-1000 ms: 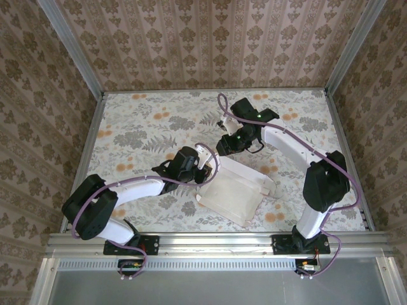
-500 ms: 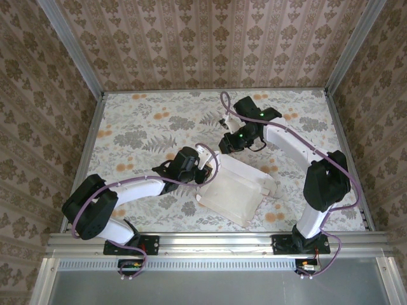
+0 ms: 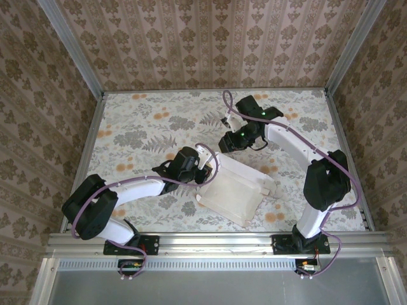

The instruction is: Fold the paper box

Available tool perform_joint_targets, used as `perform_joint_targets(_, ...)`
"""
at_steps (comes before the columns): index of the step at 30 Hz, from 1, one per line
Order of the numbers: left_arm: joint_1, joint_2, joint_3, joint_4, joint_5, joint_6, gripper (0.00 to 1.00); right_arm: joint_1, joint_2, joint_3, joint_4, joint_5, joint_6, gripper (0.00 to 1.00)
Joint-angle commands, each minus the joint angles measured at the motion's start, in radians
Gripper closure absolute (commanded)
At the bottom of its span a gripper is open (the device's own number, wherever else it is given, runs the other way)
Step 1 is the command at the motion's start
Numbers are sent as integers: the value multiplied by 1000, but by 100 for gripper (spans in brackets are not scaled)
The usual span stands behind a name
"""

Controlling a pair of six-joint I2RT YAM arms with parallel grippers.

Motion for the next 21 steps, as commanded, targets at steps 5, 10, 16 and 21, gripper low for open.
perform_joint_targets(5, -6, 24, -14, -99, -15, 2, 100, -6, 24, 32, 64, -56, 94, 52)
perform_joint_targets(10, -7, 23, -13, -102, -17, 3, 100, 14, 74, 63, 91, -19, 168, 50)
perform_joint_targets(16, -6, 19, -20, -101, -20, 2, 100, 24, 129, 95, 77, 2, 186, 50)
perform_joint_targets(21, -5, 23, -21, -96, -22, 2, 100, 30, 143, 109, 32, -34, 139, 50)
